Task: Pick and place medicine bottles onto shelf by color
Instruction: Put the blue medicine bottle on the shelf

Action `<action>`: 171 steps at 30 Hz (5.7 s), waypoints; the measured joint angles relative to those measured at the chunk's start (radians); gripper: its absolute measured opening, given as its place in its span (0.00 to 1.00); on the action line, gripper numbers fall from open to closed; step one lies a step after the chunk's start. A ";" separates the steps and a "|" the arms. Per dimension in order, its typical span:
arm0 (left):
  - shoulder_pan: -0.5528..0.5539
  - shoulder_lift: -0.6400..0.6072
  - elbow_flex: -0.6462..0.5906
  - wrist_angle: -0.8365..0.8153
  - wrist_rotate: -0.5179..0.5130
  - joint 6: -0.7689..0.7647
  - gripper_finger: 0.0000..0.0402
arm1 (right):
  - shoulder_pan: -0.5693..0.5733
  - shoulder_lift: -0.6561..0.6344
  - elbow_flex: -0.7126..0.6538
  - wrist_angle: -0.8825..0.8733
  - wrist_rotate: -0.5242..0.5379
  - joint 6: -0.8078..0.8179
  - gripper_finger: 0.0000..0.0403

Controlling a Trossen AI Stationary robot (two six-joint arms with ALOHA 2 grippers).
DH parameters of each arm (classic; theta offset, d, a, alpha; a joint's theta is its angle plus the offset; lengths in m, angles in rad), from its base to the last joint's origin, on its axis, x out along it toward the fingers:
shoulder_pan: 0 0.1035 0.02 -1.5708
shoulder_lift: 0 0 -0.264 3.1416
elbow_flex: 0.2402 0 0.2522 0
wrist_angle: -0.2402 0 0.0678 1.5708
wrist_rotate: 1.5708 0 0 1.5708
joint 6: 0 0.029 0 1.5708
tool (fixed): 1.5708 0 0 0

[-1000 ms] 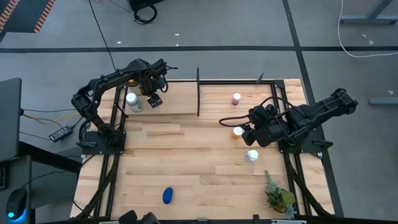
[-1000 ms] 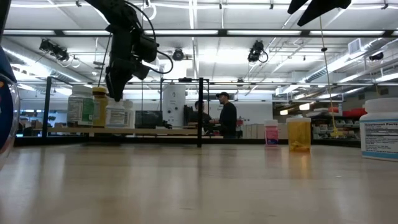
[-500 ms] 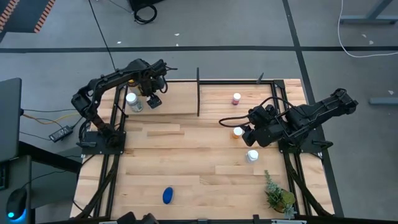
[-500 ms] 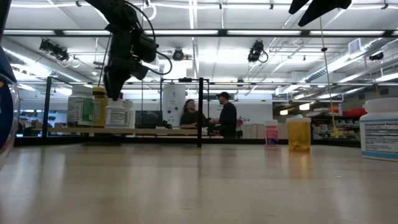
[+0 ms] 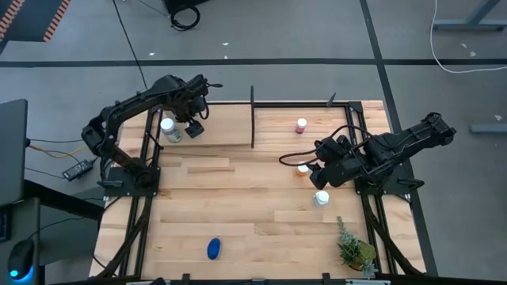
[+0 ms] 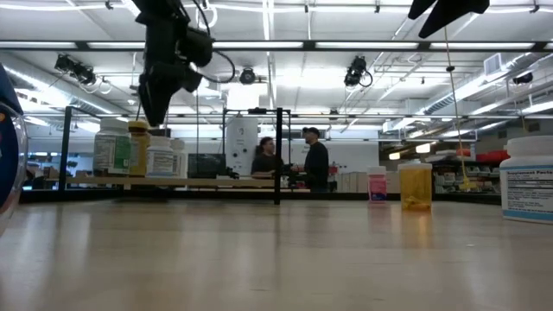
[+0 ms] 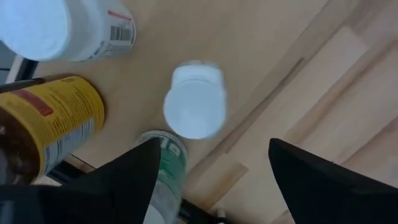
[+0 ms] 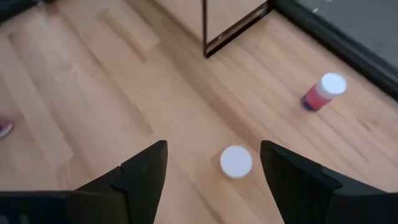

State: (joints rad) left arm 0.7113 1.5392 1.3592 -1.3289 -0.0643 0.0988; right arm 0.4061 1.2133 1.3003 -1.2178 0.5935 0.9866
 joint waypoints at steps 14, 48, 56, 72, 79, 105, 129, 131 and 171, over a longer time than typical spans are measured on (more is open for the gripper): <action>-0.477 -0.075 0.248 -0.124 0.027 -0.462 0.76 | -0.004 0.000 0.000 -0.006 -0.085 -0.094 0.65; -1.344 0.281 0.285 0.231 0.188 -1.874 0.73 | -0.004 0.000 0.000 -0.003 -0.175 -0.194 0.65; -1.344 0.399 0.285 0.317 0.223 -1.900 0.73 | -0.004 0.000 0.000 -0.003 -0.174 -0.180 0.65; -1.344 0.419 0.340 0.271 0.200 -1.902 0.73 | 0.031 0.000 0.000 -0.004 -0.185 -0.175 0.65; -1.344 0.418 0.421 0.091 0.121 -1.863 0.73 | 0.031 0.000 0.000 -0.003 -0.174 -0.175 0.65; -1.350 0.418 0.237 0.265 0.112 -1.842 0.73 | 0.031 0.000 0.000 -0.006 -0.184 -0.200 0.65; -1.350 0.471 0.204 0.360 0.137 -1.869 0.73 | 0.031 0.000 0.000 -0.007 -0.210 -0.220 0.65; -1.349 0.471 0.204 0.357 0.136 -1.869 0.73 | 0.031 0.000 0.000 -0.007 -0.211 -0.220 0.65; -1.278 0.471 0.220 0.328 0.164 -1.713 0.50 | 0.031 0.000 0.000 -0.006 -0.202 -0.190 0.65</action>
State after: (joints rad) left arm -0.5668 2.0098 1.5792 -1.0008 0.1000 -1.6139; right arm 0.4370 1.2129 1.3006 -1.2236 0.3920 0.7963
